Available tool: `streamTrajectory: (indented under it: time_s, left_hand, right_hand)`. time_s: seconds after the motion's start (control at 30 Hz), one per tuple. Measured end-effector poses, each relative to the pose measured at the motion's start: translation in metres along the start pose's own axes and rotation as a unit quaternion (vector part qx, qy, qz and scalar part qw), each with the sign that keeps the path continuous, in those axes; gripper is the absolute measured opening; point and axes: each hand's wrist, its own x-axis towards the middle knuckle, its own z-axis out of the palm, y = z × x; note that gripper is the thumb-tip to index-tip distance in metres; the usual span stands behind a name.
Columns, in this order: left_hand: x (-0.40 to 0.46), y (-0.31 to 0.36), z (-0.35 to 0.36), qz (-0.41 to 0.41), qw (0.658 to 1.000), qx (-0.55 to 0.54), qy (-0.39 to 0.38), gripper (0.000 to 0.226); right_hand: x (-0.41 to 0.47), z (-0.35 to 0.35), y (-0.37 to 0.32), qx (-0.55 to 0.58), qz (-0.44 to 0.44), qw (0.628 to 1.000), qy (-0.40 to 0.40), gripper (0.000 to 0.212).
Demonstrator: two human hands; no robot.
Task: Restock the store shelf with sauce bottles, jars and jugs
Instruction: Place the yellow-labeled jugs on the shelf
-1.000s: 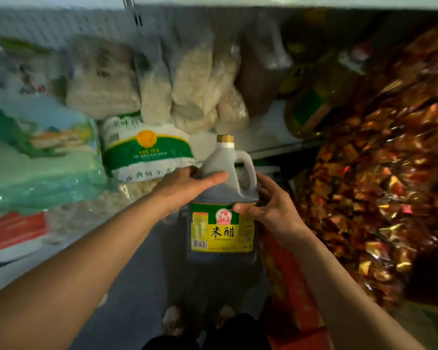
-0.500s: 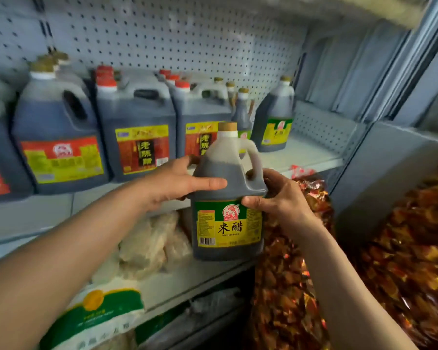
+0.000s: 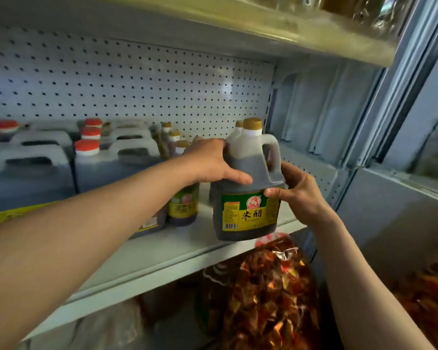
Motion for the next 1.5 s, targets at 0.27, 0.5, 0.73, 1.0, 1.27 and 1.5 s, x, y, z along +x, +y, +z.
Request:
streamTrajectory:
  time_s: [0.27, 0.5, 0.73, 1.0, 1.27, 1.5]
  left_hand:
    - [0.063, 0.005, 0.045, -0.044, 0.989, 0.143, 0.004, 0.094]
    - [0.075, 0.001, 0.038, -0.039, 0.981, 0.191, 0.001, 0.083]
    - [0.087, -0.005, 0.035, -0.012, 0.995, 0.084, -0.051, 0.092]
    - [0.092, -0.007, 0.031, -0.025, 0.997, 0.0, -0.076, 0.077]
    - [0.104, -0.012, 0.034, 0.009, 0.998, 0.001, -0.066, 0.063]
    - [0.107, -0.015, 0.033, 0.027, 0.998, 0.013, -0.061, 0.062]
  right_hand:
    - [0.05, -0.045, 0.066, 0.028, 0.024, 0.998, -0.059, 0.073]
    - [0.068, -0.051, 0.085, 0.06, 0.045, 0.992, -0.104, 0.079]
    - [0.071, -0.057, 0.093, 0.045, 0.089, 0.984, -0.148, 0.083]
    - [0.091, -0.066, 0.091, 0.053, 0.137, 0.963, -0.225, 0.076]
    - [0.1, -0.066, 0.099, 0.096, 0.14, 0.956, -0.238, 0.091]
    - [0.1, -0.061, 0.097, 0.1, 0.136, 0.959, -0.229, 0.086]
